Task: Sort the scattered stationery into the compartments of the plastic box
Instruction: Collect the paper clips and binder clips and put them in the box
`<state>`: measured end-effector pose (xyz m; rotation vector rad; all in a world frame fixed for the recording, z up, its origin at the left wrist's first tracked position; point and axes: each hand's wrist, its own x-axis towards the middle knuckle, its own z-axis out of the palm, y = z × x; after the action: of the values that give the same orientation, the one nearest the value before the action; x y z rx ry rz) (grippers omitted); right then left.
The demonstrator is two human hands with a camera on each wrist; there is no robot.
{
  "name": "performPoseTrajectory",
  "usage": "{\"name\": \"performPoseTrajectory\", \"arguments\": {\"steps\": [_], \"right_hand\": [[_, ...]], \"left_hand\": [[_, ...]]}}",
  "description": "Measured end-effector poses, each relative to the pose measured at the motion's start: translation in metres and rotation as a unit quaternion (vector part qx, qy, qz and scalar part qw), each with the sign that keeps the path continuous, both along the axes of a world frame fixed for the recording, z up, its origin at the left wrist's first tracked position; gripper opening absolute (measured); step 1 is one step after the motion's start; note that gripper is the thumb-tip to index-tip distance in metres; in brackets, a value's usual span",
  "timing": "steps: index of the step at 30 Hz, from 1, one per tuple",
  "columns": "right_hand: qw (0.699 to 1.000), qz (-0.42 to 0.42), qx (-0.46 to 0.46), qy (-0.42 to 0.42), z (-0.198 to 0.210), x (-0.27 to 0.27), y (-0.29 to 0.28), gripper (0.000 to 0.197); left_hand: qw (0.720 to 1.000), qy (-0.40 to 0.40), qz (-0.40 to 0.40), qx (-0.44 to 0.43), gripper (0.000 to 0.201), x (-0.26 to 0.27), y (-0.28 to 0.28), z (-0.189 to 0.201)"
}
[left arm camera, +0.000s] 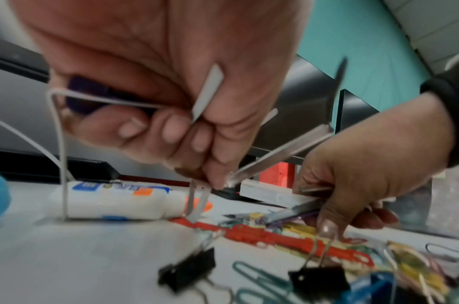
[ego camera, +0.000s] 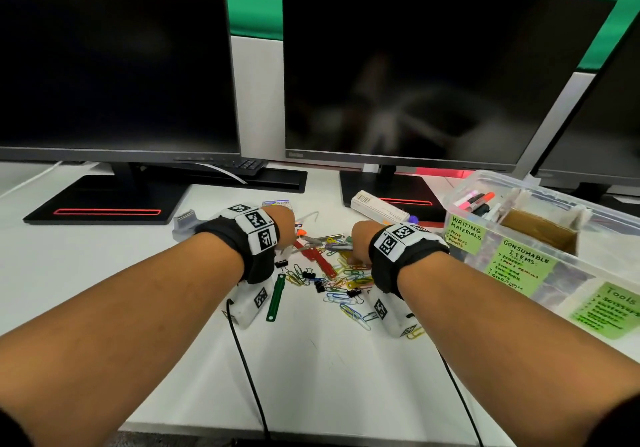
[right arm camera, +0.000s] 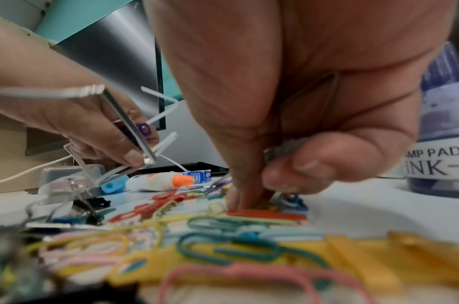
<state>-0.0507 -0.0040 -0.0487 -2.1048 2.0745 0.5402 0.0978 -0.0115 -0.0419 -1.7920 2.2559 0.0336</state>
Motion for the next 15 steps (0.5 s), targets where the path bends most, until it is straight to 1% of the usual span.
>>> {"name": "performPoseTrajectory", "arguments": {"steps": [4,9,11,13,15], "right_hand": [[1.0,0.009,-0.014,0.02,-0.012,-0.004,-0.007,0.049],[0.999,-0.005,-0.022,-0.041,0.006,-0.008,0.009,0.038],[0.997,-0.016,-0.036,-0.07,0.013,-0.015,0.011,0.037],[0.99,-0.026,-0.047,-0.129,0.021,-0.023,0.014,0.034],[0.977,-0.052,-0.063,-0.195,0.034,-0.03,0.02,0.021]], "left_hand": [[0.999,0.036,0.017,-0.013,0.04,0.005,0.0,0.006],[0.998,0.051,0.017,-0.023,0.04,0.001,0.003,0.009],[0.998,0.057,0.013,-0.026,0.039,-0.002,0.004,0.013],[0.997,0.063,0.001,-0.035,0.039,-0.007,0.006,0.019],[0.996,0.074,-0.016,-0.049,0.037,-0.015,0.008,0.029]]}}
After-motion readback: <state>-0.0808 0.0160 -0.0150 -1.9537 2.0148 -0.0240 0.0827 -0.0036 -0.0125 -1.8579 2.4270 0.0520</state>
